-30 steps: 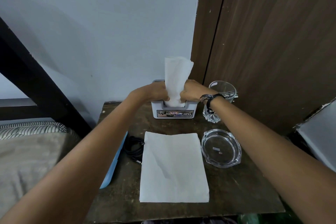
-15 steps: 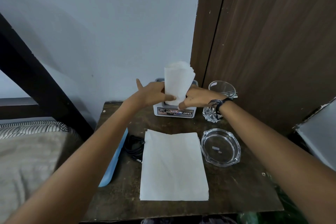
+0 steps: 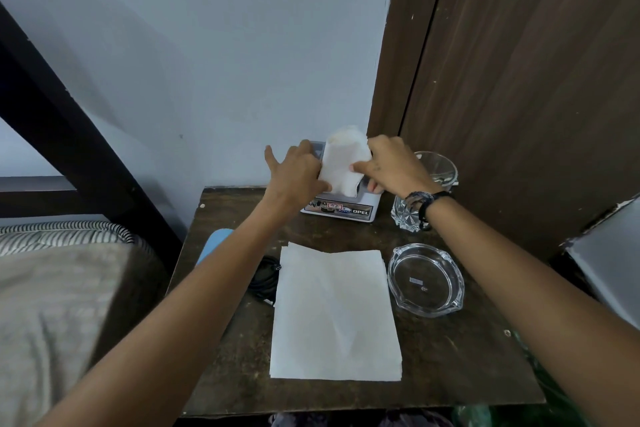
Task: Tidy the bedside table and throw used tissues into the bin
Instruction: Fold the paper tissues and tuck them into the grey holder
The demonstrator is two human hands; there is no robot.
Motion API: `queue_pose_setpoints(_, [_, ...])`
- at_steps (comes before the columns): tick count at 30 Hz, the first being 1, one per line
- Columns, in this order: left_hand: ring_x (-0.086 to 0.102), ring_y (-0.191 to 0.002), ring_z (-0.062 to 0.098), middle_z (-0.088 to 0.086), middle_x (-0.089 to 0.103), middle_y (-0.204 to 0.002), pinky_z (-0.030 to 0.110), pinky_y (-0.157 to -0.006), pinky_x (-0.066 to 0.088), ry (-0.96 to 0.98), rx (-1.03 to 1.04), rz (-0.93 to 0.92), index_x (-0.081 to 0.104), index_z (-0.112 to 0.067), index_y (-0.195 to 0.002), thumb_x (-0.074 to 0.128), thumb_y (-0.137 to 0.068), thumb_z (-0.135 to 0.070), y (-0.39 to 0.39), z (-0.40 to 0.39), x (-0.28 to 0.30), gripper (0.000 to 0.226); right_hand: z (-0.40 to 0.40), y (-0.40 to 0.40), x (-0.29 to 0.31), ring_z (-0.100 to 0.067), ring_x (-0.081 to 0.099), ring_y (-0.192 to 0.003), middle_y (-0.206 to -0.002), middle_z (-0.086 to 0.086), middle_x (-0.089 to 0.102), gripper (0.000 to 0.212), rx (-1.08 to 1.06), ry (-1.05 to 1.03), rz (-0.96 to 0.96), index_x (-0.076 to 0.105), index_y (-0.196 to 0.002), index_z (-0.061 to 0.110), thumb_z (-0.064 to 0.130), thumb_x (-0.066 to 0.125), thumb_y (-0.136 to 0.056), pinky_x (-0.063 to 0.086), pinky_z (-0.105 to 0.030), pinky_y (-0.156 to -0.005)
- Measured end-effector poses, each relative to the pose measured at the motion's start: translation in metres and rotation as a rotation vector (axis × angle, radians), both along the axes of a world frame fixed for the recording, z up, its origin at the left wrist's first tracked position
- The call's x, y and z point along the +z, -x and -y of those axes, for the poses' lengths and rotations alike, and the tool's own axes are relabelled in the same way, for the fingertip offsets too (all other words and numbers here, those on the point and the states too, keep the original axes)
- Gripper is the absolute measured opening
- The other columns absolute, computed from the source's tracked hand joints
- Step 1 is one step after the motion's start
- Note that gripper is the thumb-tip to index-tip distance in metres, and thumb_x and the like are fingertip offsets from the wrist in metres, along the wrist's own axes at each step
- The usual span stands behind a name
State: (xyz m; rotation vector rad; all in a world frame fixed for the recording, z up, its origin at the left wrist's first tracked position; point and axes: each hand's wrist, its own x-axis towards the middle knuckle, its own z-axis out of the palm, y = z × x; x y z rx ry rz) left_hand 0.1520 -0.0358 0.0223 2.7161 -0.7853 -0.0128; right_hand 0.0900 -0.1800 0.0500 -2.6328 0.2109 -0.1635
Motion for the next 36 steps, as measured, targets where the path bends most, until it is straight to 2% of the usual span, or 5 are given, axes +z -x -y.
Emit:
queue_pose_setpoints(4, [0.054,-0.101,0.028,0.012,0.050,-0.118,0.040,-0.090,0.038,0.115,-0.006,-0.061,0.065,0.003,-0.092,0.065,-0.083,-0.022,0.006,-0.003,-0.007,0.026,-0.004,-0.002,-0.008,-0.025,0.067,-0.064,-0.067,-0.009,0.065,0.024,-0.045,0.094,0.011,0.050,-0.073,0.012,0.025,0.062,-0.088,0.056,-0.039,-0.070])
queue_pose_setpoints(9, [0.059,-0.083,0.033,0.013,0.057,-0.081,0.033,-0.065,0.037,0.079,-0.008,-0.053,0.054,-0.005,-0.075,0.059,-0.088,-0.030,0.016,-0.013,-0.001,0.029,-0.007,-0.001,-0.005,-0.031,0.065,-0.084,-0.092,-0.014,0.068,0.030,0.001,0.105,-0.095,0.057,-0.093,0.010,0.035,0.068,-0.081,0.051,-0.037,-0.071])
queue_pose_setpoints(15, [0.061,-0.091,0.038,0.015,0.066,-0.099,0.040,-0.072,0.044,0.096,0.052,0.049,0.040,-0.007,-0.125,0.048,-0.094,-0.028,0.028,-0.019,-0.001,0.038,-0.019,0.002,-0.015,-0.037,0.060,-0.098,-0.105,-0.016,0.064,0.042,0.016,0.156,-0.031,0.049,-0.119,0.010,0.026,0.066,-0.083,0.047,-0.042,-0.077])
queue_pose_setpoints(21, [0.057,-0.081,0.031,0.013,0.062,-0.086,0.033,-0.065,0.037,0.153,0.165,-0.097,0.044,-0.010,-0.079,0.056,-0.090,-0.030,0.025,-0.017,0.000,0.026,-0.020,0.004,-0.018,-0.035,0.060,-0.099,-0.106,-0.014,0.064,0.031,-0.008,0.119,-0.015,0.055,-0.113,0.009,0.023,0.062,-0.085,0.038,-0.034,-0.069])
queue_pose_setpoints(36, [0.060,-0.091,0.033,0.012,0.061,-0.114,0.033,-0.069,0.041,0.030,0.058,-0.104,0.062,-0.004,-0.102,0.058,-0.089,-0.031,0.009,-0.023,0.001,0.030,-0.019,0.001,-0.018,-0.028,0.064,-0.086,-0.087,-0.008,0.063,0.030,-0.007,-0.107,0.025,0.057,-0.105,0.006,0.033,0.051,-0.093,0.049,-0.036,-0.070])
